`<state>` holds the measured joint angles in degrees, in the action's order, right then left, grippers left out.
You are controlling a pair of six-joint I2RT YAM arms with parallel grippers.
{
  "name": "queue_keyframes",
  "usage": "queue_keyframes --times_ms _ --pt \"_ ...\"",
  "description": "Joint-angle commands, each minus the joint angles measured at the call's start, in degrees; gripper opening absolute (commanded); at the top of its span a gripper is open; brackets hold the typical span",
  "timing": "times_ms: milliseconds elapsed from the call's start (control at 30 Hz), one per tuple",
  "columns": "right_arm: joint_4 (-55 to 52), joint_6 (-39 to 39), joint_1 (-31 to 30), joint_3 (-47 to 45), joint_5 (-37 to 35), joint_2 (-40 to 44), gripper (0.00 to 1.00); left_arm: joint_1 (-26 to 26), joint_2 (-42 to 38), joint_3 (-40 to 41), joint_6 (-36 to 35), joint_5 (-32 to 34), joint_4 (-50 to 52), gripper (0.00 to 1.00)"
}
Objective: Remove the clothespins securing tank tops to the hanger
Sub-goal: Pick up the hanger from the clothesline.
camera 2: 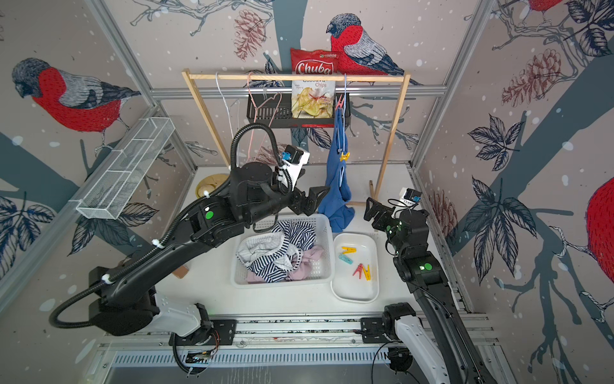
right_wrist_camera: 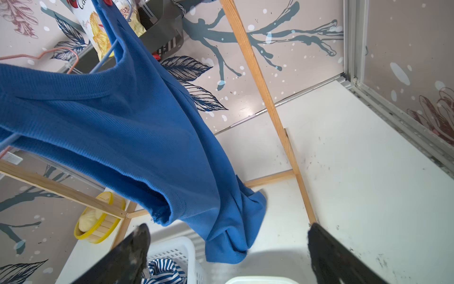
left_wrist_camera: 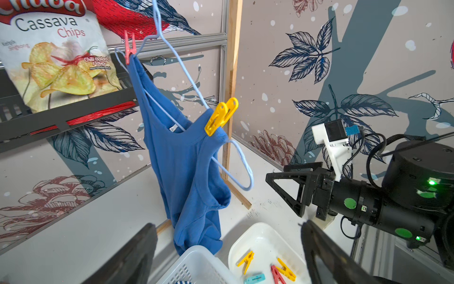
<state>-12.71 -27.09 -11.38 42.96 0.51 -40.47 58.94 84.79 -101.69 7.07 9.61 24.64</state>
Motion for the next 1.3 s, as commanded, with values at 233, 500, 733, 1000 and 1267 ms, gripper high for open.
queue_keyframes --times_ms 233,500,733,1000,1267 --pt "3.8 -0.2 2.7 0.4 8.9 0.3 1.00 2.7 10.3 -9.1 2.4 5.5 -1.3 0.82" --pt "4.2 -0.8 3.5 -2.4 10.2 1.9 1.00 3.9 18.9 -18.0 2.8 13.8 1.3 0.75" --pt "3.3 1.0 4.2 -3.8 10.0 2.3 1.00 3.9 27.4 -28.5 0.5 22.9 7.5 0.52" --pt "2.0 3.8 6.0 -2.4 11.8 0.5 1.00 3.8 28.3 -29.9 1.7 21.5 9.4 0.00" --pt "2.4 3.9 7.3 -2.6 13.3 0.1 1.00 2.4 25.8 -31.5 1.9 21.3 9.8 0.00"
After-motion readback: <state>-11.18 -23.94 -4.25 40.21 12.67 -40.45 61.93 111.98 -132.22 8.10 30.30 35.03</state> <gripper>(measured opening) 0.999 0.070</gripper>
